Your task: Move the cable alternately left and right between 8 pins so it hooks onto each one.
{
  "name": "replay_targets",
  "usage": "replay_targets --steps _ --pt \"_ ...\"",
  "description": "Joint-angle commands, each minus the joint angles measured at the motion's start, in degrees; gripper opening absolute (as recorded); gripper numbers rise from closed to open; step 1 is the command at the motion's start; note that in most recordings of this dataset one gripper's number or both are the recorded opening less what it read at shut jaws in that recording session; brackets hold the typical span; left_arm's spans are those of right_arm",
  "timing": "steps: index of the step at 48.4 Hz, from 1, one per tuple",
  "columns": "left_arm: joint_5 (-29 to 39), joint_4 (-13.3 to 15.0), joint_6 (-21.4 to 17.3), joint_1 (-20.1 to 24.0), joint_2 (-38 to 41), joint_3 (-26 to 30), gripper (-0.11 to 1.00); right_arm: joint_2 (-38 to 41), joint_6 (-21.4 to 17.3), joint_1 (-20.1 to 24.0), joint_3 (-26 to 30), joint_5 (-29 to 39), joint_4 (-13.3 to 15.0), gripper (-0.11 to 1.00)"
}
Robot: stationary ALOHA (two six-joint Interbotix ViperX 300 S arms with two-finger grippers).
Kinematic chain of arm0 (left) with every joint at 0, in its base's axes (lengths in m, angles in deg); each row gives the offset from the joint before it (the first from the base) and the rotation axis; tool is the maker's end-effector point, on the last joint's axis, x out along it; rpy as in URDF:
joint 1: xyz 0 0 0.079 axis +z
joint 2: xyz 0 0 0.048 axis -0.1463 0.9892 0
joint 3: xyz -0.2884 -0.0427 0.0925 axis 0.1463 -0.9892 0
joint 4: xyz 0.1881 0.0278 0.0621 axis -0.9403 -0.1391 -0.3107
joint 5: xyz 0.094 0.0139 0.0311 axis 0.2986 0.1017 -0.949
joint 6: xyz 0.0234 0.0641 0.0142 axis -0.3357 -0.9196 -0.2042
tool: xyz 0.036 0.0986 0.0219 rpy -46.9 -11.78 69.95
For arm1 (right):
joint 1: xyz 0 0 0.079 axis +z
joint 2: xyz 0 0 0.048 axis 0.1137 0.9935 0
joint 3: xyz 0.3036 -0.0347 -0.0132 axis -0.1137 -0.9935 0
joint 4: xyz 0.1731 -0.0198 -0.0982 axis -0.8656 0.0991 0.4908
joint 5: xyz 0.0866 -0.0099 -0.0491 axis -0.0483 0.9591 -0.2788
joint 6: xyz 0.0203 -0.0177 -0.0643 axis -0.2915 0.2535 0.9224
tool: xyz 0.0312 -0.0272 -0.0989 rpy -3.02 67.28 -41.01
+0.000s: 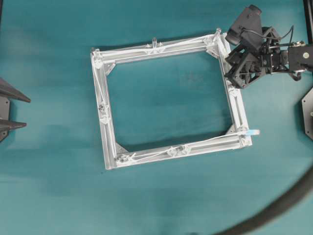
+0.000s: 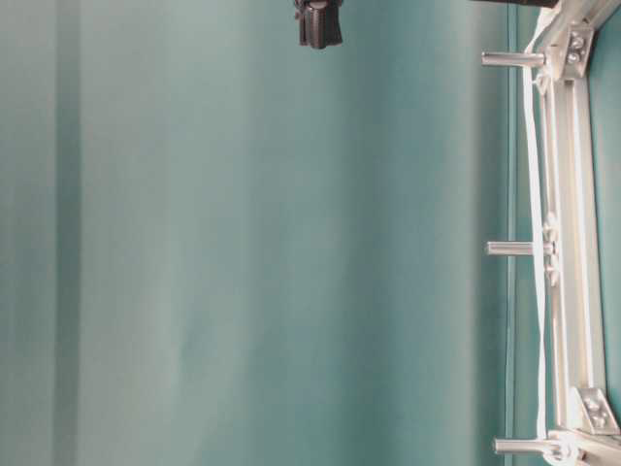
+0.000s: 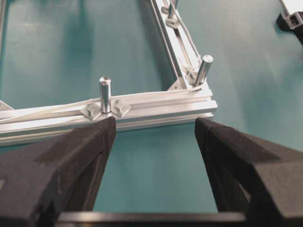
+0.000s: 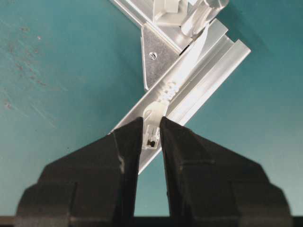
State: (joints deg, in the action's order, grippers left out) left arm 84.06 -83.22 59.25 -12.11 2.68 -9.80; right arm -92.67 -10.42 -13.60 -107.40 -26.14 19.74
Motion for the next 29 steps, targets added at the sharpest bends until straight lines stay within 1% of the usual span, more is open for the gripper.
replay_targets --steps 1,7,8,10,18,29 --pt "-0.35 -0.18 0.09 0.18 0.88 0.97 0.72 -0.44 0.09 0.62 0.88 0.00 -0.44 0.20" --pt "-0.35 -0.26 0.09 0.18 0.88 0.97 0.72 -0.53 0.00 0.62 1.14 0.70 -0.53 0.52" --pt "-0.26 -0.18 0.09 0.18 0.88 0.97 0.72 -0.53 0.00 0.62 1.14 0.97 -0.53 0.56" --pt "-0.35 -0.18 0.09 0.18 0.79 0.97 0.72 -0.70 0.00 0.70 1.23 1.23 -0.62 0.61" --pt "-0.26 -0.18 0.09 0.18 0.79 0.97 0.72 -2.81 0.18 1.14 1.23 2.29 -0.62 0.61" --pt "-0.26 -0.18 0.09 0.18 0.79 0.97 0.72 -9.23 0.26 2.20 1.23 2.46 -0.62 0.62"
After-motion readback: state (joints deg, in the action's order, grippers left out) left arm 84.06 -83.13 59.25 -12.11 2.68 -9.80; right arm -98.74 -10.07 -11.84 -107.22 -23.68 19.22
